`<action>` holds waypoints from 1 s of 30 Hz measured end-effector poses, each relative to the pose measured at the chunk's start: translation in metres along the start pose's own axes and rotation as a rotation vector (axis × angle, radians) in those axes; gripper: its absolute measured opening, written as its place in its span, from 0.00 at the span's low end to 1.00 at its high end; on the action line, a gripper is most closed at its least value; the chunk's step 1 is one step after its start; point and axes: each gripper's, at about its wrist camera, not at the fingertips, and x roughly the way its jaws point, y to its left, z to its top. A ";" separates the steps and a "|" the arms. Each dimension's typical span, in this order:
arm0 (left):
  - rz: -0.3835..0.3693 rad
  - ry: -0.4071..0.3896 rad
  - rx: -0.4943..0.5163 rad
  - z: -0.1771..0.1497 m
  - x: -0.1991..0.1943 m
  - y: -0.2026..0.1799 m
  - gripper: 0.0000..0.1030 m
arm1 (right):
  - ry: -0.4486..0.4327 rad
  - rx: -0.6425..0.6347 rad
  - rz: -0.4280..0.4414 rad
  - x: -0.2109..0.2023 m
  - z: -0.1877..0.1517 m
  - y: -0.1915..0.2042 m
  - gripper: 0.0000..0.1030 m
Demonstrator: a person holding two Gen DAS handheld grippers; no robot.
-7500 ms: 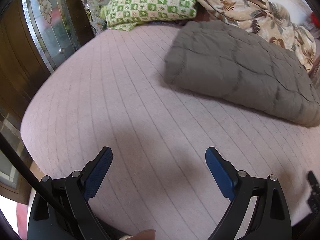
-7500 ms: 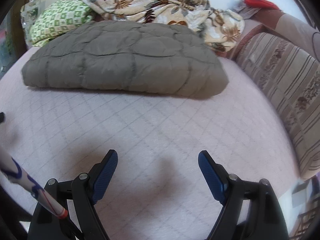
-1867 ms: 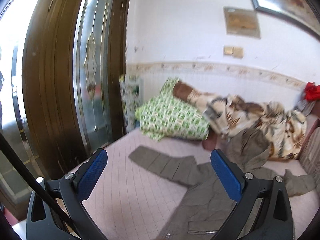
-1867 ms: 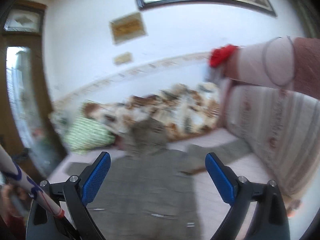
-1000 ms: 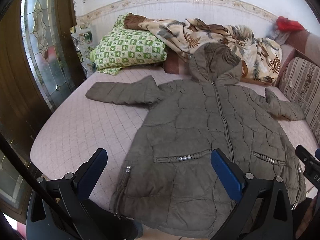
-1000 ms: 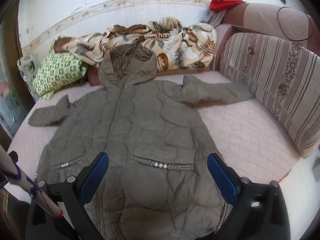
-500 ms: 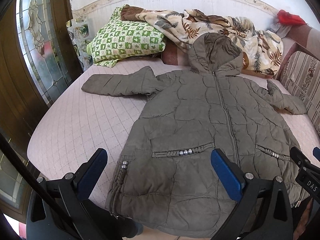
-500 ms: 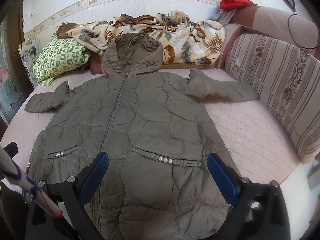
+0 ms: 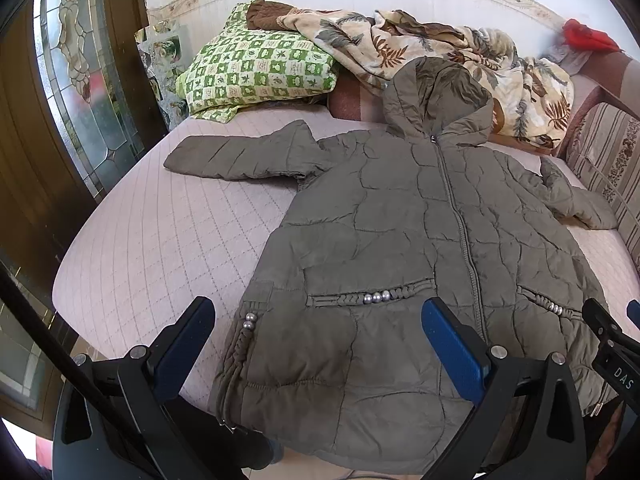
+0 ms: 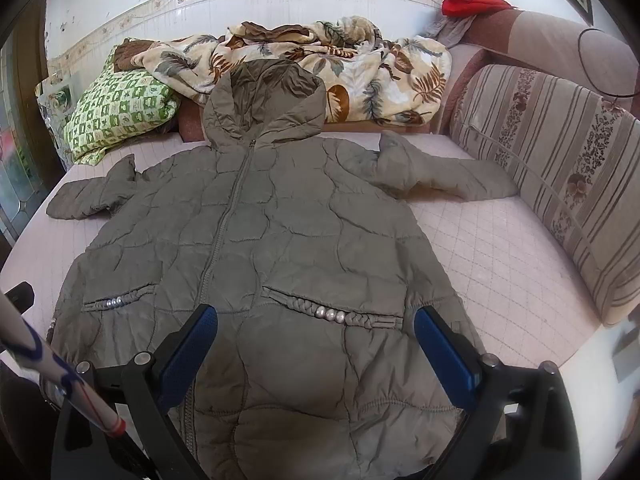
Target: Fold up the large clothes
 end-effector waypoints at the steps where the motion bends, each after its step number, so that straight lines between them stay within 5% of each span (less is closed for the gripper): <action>1: 0.000 0.000 0.000 0.000 0.000 0.000 1.00 | 0.001 0.000 -0.001 0.000 0.000 0.000 0.98; 30: 0.003 0.057 -0.029 -0.003 0.021 0.008 1.00 | 0.037 -0.024 -0.005 0.012 -0.003 0.008 0.98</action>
